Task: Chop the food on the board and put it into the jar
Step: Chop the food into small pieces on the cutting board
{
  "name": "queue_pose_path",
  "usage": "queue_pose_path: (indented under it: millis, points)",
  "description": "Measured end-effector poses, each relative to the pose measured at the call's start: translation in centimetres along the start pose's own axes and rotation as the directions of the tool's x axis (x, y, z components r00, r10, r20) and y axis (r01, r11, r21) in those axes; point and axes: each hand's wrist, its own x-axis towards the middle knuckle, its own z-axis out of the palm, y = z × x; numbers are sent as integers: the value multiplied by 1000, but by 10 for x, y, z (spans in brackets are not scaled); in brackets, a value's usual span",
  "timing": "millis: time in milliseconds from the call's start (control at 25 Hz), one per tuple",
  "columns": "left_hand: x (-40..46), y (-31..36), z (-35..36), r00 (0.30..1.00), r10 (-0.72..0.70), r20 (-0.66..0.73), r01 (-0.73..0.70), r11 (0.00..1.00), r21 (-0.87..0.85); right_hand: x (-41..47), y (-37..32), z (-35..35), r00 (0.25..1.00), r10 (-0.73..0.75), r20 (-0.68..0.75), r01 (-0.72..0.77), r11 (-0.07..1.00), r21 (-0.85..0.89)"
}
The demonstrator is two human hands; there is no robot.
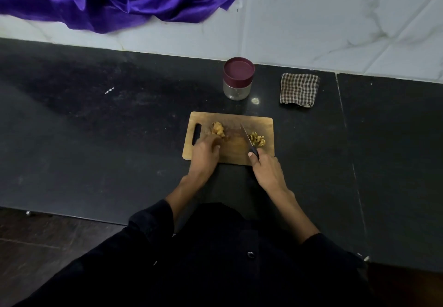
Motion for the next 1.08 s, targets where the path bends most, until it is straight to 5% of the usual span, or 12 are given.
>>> queue_pose_path:
  millis: [120,280,600,800,1080]
  points:
    - [18,-14,-2,987,-150,-53,150,989,6,5,2,3,1000,14,7,-14,1000,-10]
    - [30,-11,4,982,-180,-64,187,976,114,7,4,4,1000,19,8,-19,1000,-1]
    - [23,-12,2,982,-179,-52,179,984,-16,9,4,6,1000,9,-7,-9,1000,-29]
    - [15,-4,3,997,-65,29,67,995,-80,10,5,7,1000,7,-13,-7,1000,-20]
    - [25,13,23,975,178,130,-190,977,92,10,6,8,1000,3,-28,-4,999,-43]
